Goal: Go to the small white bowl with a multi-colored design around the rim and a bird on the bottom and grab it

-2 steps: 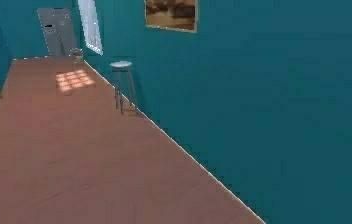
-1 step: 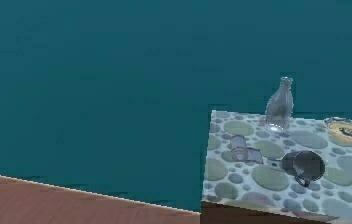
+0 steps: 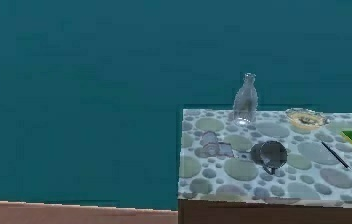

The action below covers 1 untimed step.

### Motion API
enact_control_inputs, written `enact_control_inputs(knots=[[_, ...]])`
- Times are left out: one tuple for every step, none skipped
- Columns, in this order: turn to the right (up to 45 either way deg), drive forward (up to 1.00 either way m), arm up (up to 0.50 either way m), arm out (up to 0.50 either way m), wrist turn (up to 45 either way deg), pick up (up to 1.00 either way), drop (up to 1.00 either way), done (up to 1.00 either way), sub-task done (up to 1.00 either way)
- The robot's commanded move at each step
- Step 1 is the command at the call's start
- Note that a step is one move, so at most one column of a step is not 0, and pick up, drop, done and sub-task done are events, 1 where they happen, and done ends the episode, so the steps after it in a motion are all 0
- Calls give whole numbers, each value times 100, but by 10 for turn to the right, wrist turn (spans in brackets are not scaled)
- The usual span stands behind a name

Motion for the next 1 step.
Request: enact_control_inputs(knots=[[30, 0, 0, 0, 0, 0, 0, 0, 0]])
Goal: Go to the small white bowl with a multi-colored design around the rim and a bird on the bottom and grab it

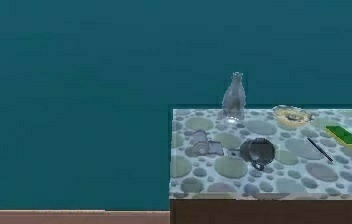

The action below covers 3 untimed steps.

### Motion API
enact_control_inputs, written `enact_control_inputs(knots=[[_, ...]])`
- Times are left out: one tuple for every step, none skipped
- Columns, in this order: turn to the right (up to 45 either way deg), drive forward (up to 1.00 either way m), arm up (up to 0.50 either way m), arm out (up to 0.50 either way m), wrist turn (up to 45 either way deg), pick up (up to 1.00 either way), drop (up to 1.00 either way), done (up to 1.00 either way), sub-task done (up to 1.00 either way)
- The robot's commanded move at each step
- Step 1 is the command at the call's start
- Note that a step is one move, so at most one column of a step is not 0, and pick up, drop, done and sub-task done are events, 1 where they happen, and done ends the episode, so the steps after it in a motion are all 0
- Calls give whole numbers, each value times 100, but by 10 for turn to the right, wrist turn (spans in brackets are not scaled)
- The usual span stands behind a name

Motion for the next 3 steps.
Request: enact_control_inputs(knots=[[0, 25, 0, 0, 0, 0, 0, 0, 0], [-450, 0, 0, 0, 0, 0, 0, 0, 0], [0, 0, 50, 0, 0, 0, 0, 0, 0]])
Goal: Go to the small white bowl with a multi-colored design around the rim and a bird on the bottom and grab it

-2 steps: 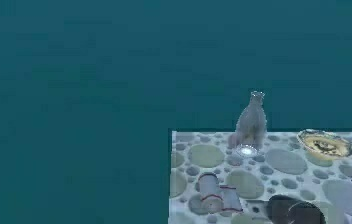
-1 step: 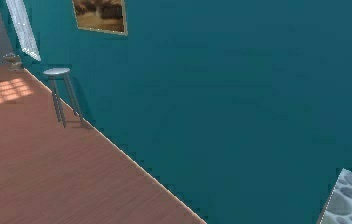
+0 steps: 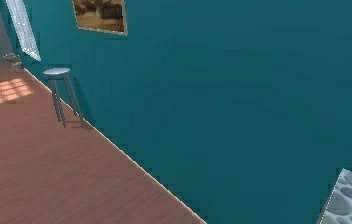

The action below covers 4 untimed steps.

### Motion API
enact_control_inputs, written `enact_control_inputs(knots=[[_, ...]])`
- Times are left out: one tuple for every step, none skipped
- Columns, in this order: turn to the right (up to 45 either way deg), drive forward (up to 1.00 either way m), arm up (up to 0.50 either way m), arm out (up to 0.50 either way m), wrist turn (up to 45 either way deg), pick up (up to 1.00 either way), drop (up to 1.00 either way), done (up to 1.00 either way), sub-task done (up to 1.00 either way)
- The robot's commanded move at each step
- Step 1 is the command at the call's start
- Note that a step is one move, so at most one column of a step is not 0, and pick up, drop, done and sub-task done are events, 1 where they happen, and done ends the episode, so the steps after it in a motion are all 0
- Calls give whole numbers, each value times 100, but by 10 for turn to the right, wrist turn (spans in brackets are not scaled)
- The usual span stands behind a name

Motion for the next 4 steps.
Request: enact_control_inputs(knots=[[0, 0, 38, 0, 0, 0, 0, 0, 0], [0, 0, 0, 50, 0, 0, 0, 0, 0], [0, 0, 0, 0, 450, 0, 0, 0, 0], [0, 0, 0, 0, 450, 0, 0, 0, 0]])
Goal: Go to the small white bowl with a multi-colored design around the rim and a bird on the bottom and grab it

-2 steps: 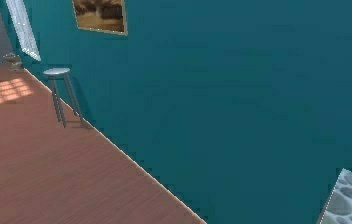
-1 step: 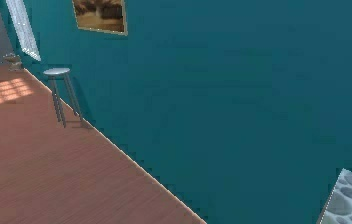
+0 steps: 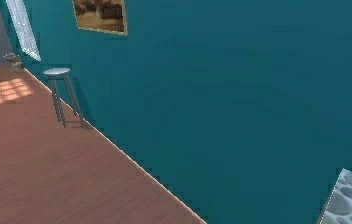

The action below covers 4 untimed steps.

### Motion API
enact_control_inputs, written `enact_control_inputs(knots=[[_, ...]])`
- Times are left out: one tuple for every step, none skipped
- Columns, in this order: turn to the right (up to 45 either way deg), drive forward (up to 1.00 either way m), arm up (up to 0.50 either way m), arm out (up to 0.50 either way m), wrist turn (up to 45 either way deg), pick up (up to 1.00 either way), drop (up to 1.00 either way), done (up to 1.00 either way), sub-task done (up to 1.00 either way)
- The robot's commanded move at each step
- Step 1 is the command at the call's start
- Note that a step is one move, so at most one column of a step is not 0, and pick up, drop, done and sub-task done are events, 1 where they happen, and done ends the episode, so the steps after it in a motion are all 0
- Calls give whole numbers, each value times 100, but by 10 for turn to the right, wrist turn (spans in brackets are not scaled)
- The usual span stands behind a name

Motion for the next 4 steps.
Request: enact_control_inputs(knots=[[0, 0, 0, 0, 450, 0, 0, 0, 0], [0, 0, 0, 0, 120, 0, 0, 0, 0], [0, 0, -10, 0, 0, 0, 0, 0, 0], [0, 0, 0, 0, 0, 100, 0, 0, 0]])
